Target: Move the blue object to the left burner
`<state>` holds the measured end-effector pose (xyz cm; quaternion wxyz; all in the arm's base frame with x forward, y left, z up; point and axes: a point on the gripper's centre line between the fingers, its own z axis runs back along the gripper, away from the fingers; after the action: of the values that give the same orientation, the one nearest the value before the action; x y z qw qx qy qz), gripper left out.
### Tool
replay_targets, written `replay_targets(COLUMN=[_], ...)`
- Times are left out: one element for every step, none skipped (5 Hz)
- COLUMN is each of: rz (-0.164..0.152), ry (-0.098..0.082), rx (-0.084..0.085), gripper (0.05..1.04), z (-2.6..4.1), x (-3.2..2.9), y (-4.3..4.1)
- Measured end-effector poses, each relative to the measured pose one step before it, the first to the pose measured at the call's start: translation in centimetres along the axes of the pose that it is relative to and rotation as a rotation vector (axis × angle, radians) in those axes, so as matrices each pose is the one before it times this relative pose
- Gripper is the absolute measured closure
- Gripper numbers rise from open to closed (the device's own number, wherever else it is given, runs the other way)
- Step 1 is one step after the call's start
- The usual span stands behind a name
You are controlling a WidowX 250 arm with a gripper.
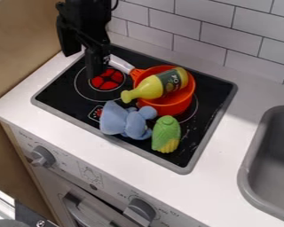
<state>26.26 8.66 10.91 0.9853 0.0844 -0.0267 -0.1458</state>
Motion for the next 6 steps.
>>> replay_targets(rz=[0.0016,0.0164,0.0125,0.0306,0.0212,-0.0016], ry=[0.0229,0.0075,-0.0421,0.0013,-0.0087,-0.0339], rx=[-0.0153,-0.0147,-0.0170,0.0077,0.0202,0.0227], gripper=[0.086,0.086,0.086,0.086,0.086,0.086], z=[-0.672,-0.399,0.309,0.402,-0.795,-1.163], x=[-0.290,-0.003,-0.475,-0.323,-0.166,-0.178], y=[-0.307,-1.015,-1.884,-2.033,-1.773,-0.814])
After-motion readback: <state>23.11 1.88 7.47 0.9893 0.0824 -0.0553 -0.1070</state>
